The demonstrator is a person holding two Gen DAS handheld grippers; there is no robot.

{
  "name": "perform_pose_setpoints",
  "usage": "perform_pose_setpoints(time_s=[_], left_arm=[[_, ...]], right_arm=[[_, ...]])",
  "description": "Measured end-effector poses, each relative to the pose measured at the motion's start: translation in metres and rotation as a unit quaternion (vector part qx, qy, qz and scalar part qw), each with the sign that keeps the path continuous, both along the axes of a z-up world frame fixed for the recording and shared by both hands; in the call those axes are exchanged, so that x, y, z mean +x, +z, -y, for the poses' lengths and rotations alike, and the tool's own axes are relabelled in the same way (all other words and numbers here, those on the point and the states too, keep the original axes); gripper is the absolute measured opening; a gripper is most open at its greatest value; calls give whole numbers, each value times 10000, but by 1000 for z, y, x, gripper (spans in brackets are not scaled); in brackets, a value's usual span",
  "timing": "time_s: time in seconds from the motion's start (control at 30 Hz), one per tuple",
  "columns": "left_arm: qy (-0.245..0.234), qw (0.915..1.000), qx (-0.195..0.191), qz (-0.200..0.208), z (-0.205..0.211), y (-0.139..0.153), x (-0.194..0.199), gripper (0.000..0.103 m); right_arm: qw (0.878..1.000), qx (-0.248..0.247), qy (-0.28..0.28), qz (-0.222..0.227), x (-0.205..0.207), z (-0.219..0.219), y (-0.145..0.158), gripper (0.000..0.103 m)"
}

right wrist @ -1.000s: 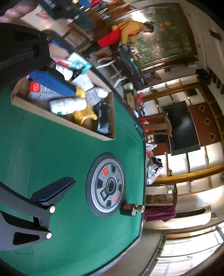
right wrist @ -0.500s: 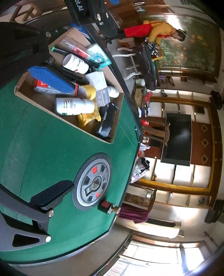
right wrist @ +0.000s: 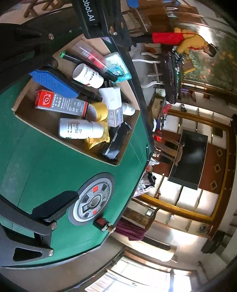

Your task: Organize objects

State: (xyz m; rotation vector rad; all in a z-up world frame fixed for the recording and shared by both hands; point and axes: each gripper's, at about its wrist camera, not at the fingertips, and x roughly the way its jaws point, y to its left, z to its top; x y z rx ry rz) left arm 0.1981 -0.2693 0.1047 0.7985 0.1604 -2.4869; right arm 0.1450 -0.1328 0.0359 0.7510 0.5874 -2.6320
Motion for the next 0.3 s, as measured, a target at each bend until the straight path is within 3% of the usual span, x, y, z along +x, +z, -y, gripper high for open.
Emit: perform_pose_setpoints(time_s=[0.3], left_arm=[[127,9999,23,-2,10,-2,6,103]], right_arm=[[9996,216,200,6,4,18,-2,103]])
